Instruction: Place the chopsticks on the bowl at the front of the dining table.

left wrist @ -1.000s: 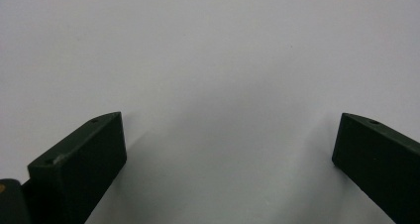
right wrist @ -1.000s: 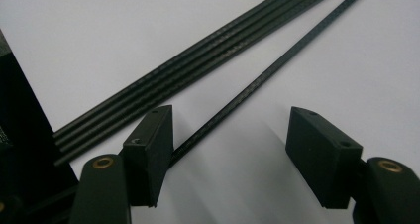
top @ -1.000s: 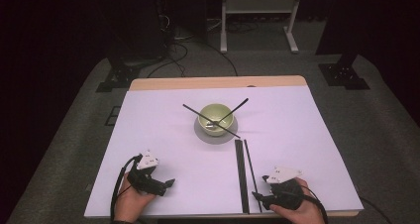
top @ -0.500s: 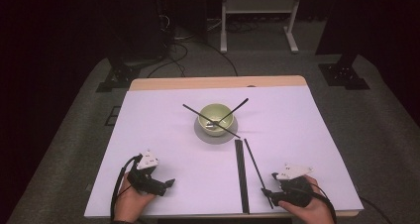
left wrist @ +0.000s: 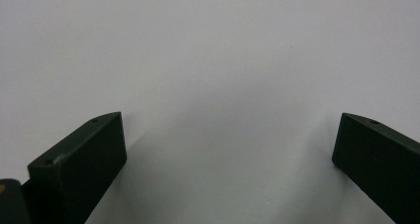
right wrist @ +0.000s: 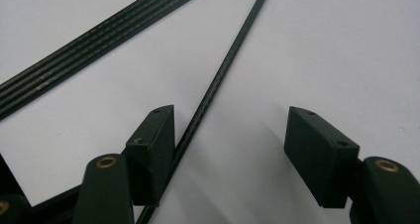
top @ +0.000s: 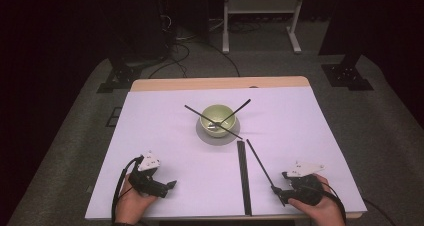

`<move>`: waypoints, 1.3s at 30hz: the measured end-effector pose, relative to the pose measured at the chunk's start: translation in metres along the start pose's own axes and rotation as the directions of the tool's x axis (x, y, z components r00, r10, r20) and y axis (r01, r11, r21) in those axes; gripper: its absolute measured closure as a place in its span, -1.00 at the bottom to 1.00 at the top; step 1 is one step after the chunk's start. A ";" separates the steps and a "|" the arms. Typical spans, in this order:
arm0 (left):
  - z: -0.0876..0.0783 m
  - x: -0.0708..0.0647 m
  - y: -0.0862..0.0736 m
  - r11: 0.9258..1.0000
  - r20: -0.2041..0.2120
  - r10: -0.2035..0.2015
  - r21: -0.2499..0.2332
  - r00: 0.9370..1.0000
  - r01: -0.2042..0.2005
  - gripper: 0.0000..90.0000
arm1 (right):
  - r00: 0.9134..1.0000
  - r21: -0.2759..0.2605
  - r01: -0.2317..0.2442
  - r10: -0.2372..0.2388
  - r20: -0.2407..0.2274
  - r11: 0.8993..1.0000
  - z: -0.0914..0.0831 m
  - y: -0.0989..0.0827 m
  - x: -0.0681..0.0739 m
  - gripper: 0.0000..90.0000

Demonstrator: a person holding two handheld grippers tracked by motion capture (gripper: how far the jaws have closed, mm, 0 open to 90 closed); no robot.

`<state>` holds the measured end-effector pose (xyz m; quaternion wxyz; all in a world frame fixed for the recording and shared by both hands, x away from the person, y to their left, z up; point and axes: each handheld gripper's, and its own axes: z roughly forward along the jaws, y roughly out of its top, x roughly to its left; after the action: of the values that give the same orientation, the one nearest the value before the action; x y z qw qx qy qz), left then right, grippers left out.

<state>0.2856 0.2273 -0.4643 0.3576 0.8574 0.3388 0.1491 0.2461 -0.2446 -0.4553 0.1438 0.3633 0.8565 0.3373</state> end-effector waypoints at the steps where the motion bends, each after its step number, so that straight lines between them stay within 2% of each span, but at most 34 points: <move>1: 0.000 0.000 0.000 1.000 0.000 -0.001 0.000 1.000 0.001 -1.00 | 1.000 -0.001 -0.006 0.006 0.002 1.000 0.000 -0.001 -0.001 -0.22; 15: 0.000 0.000 0.000 1.000 0.000 0.000 0.000 1.000 0.000 -1.00 | 0.997 -0.004 -0.057 0.057 0.052 0.998 -0.009 -0.009 -0.027 -0.16; 24: 0.000 0.000 0.000 1.000 0.000 0.001 0.000 1.000 -0.001 -1.00 | 0.994 -0.004 -0.081 0.081 0.074 0.997 -0.012 -0.012 -0.039 -0.14; 39: 0.000 0.000 0.000 1.000 0.000 0.000 0.000 1.000 0.000 -1.00 | 0.990 -0.006 -0.092 0.092 0.107 0.996 -0.012 -0.011 -0.056 -0.10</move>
<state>0.2857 0.2273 -0.4642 0.3575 0.8574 0.3388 0.1490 0.2733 -0.2960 -0.4537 0.1739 0.4198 0.8297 0.3243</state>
